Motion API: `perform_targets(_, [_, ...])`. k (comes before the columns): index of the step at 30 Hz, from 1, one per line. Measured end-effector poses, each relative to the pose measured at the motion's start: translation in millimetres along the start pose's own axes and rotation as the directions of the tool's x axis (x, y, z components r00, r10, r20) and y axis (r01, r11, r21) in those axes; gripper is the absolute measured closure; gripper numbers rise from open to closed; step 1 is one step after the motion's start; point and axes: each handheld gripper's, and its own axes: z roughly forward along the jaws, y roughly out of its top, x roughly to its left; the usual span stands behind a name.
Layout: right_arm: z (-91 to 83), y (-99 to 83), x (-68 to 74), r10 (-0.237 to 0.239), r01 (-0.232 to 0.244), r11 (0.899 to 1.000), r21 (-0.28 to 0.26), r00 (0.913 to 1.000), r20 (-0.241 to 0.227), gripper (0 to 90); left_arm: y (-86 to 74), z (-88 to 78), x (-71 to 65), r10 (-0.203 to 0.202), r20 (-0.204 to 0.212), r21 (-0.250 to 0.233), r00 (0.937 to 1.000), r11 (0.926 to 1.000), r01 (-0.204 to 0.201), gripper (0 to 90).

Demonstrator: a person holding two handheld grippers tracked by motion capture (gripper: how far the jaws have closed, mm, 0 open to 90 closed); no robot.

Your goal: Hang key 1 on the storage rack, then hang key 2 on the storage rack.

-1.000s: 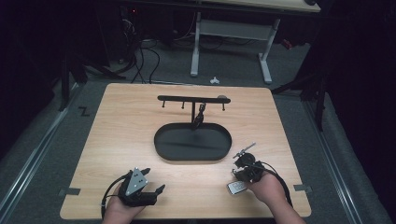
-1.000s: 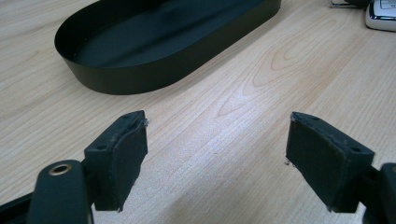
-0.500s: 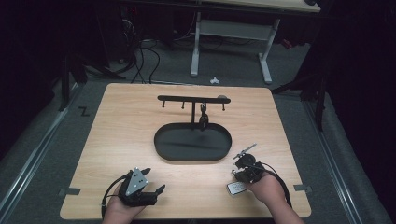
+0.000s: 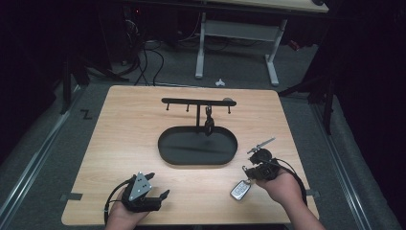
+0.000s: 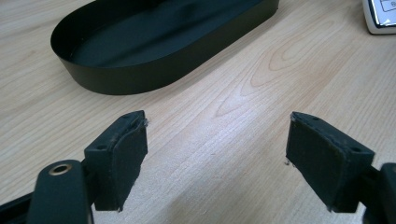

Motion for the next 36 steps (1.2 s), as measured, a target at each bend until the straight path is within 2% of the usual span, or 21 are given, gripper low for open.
perform_targets(9, [-37.2,8.3,-1.3,0.004,-0.003,0.996,-0.091,0.9999,0.011,86.5,0.6,0.0,1.3,0.0,0.002,-0.007,1.0,1.0,0.0,21.1])
perform_targets(17, [-55.8,14.3,-5.0,-0.004,0.008,0.994,-0.112,0.9995,0.033,86.5,0.5,1.6,1.0,0.0,0.0,-0.004,1.0,1.0,0.0,21.1])
perform_targets(24, [-62.8,24.1,-3.2,-0.021,0.026,0.993,-0.119,0.9988,0.044,86.4,-0.5,1.8,0.4,0.004,0.008,0.004,1.0,1.0,-0.004,21.1])
perform_targets(30, [-66.2,33.1,-0.5,-0.032,0.038,0.992,-0.116,0.9981,0.053,86.5,0.0,-1.1,0.1,0.001,0.003,-0.009,1.0,1.0,-0.001,21.2])
perform_targets(36, [-65.9,42.6,4.5,-0.047,0.052,0.99,-0.128,0.9981,0.04,86.4,0.3,0.5,-0.8,0.006,0.005,-0.004,1.0,1.0,-0.006,21.1])
